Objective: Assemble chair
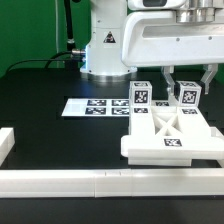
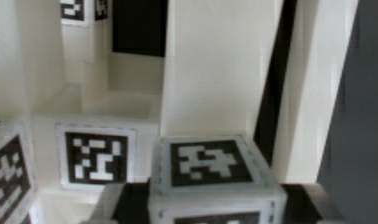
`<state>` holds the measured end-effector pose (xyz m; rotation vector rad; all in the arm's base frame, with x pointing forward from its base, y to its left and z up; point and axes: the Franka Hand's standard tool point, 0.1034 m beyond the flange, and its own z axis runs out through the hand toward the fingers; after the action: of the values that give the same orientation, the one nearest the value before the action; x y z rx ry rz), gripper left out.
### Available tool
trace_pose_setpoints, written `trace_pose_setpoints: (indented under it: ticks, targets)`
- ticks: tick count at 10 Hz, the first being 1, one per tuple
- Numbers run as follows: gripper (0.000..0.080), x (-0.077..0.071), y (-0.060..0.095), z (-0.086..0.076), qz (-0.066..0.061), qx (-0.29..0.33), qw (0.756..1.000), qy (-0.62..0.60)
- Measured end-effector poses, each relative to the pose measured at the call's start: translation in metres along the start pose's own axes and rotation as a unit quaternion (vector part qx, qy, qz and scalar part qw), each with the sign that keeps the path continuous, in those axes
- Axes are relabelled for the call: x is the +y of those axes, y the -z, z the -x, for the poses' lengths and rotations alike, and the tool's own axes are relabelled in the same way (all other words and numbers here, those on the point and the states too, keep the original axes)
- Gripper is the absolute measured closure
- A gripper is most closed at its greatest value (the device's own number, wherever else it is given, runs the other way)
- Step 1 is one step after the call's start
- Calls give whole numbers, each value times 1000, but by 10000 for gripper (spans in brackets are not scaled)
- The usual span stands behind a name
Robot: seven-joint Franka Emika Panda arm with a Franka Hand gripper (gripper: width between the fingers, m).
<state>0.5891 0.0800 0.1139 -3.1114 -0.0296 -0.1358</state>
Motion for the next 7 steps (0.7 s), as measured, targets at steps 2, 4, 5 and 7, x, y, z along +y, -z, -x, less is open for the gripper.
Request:
trace_pose_setpoints:
  ticks: [2, 4, 5, 7]
  targets:
    - [517, -1, 1, 1, -2, 0, 994, -109]
    - [517, -6, 0, 3, -8, 5, 966, -258]
    - [517, -6, -1, 4, -10, 14, 946, -323]
    - [516, -7, -1, 3, -18, 25, 914, -405]
